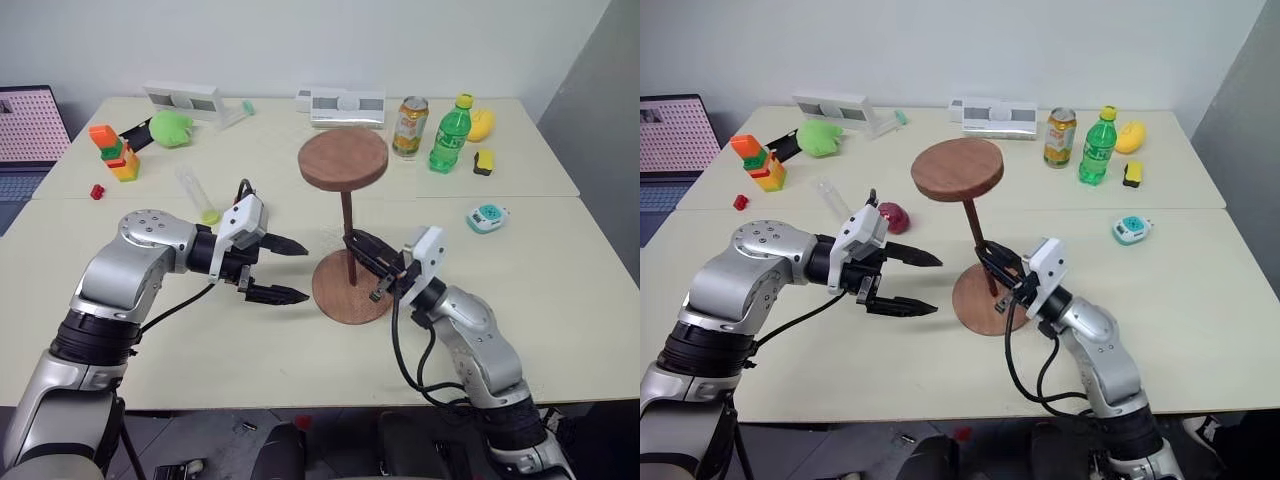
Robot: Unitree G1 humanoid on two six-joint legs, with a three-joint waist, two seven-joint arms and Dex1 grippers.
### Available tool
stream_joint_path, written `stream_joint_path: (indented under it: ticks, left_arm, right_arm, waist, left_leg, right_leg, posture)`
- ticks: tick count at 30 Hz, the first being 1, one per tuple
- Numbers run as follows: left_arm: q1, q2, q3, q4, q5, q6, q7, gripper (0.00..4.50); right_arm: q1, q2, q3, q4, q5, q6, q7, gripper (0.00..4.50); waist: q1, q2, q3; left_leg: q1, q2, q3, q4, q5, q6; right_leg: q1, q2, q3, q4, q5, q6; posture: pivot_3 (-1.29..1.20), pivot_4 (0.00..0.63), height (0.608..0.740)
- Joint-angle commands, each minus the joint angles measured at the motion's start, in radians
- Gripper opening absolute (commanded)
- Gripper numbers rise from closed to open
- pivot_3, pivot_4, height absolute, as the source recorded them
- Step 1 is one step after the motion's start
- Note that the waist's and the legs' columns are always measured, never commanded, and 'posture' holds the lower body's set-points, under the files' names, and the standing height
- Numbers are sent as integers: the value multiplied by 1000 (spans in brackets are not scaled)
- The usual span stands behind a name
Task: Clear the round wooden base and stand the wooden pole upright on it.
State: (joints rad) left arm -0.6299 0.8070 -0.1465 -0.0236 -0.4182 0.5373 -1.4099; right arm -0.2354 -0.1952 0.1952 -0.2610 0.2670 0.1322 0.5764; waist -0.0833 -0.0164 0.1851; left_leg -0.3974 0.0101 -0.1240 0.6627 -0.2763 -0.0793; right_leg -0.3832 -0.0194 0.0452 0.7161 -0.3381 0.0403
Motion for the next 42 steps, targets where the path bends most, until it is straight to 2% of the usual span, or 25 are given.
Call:
stream_joint_path:
  ticks: [1,23,24,25,28,29,36,39,40,42]
  left_arm:
    - [-33,1,5,4,3,-15,-9,4500]
    - [-34,-5,4,4,4,-16,-5,4500]
    - [-33,-5,4,4,4,-17,-5,4500]
    - [-33,-6,3,4,4,-18,-5,4500]
    - [-32,-8,4,6,4,-19,-5,4500]
    - [-31,-8,4,7,5,-20,-5,4500]
    - [-28,-8,4,9,5,-23,-7,4500]
    - [-27,-6,7,10,3,-23,-7,4500]
    - [-25,-4,8,11,3,-23,-9,4500]
    - [-23,5,14,14,-7,0,-11,4500]
  right_arm:
    - [38,-34,14,9,-5,29,28,182]
    - [43,-59,32,21,-21,62,24,182]
    - [39,-59,25,14,-13,70,22,864]
    - [34,-59,18,7,-7,76,20,876]
    - [27,-63,8,-6,4,89,20,1747]
    - [26,-63,4,-9,7,92,18,1832]
    - [30,-79,-29,-50,35,121,23,3443]
    - [44,-115,-54,-94,64,160,39,4002]
    - [53,-146,-69,-119,80,181,56,4372]
    - [74,-262,-141,-197,167,285,123,4451]
  waist:
    - [0,0,0]
    - [1,0,0]
    - [1,0,0]
    - [1,0,0]
    - [1,0,0]
    - [1,0,0]
    - [1,0,0]
    - [2,0,0]
    - [2,0,0]
    - [3,0,0]
  left_leg:
    - [0,0,0,0,0,0]
    - [8,0,-1,-1,-2,3]
    - [8,0,-1,-1,-2,3]
    - [8,0,-1,-1,-2,3]
    - [7,0,-1,-1,-2,3]
    - [6,0,-1,-1,-2,3]
    - [6,0,-1,-1,-2,3]
    - [6,0,-1,-1,-2,3]
    - [6,0,-1,-1,-2,3]
    - [6,0,-1,-1,-2,3]
  right_leg:
    - [0,0,0,0,0,0]
    - [9,0,0,-2,0,0]
    - [9,0,0,-2,0,0]
    - [9,0,0,-2,0,0]
    - [8,0,-1,-2,0,0]
    - [7,0,0,-2,0,0]
    - [7,0,-1,-2,0,0]
    - [7,0,-1,-2,0,0]
    - [7,0,-1,-2,0,0]
    - [8,0,-1,-2,0,0]
  posture:
    - [0,150,740]
    - [0,150,740]
    - [0,150,740]
    - [0,150,740]
    - [0,150,740]
    - [0,150,740]
    - [0,150,740]
    - [0,150,740]
    - [0,150,740]
    - [0,150,740]
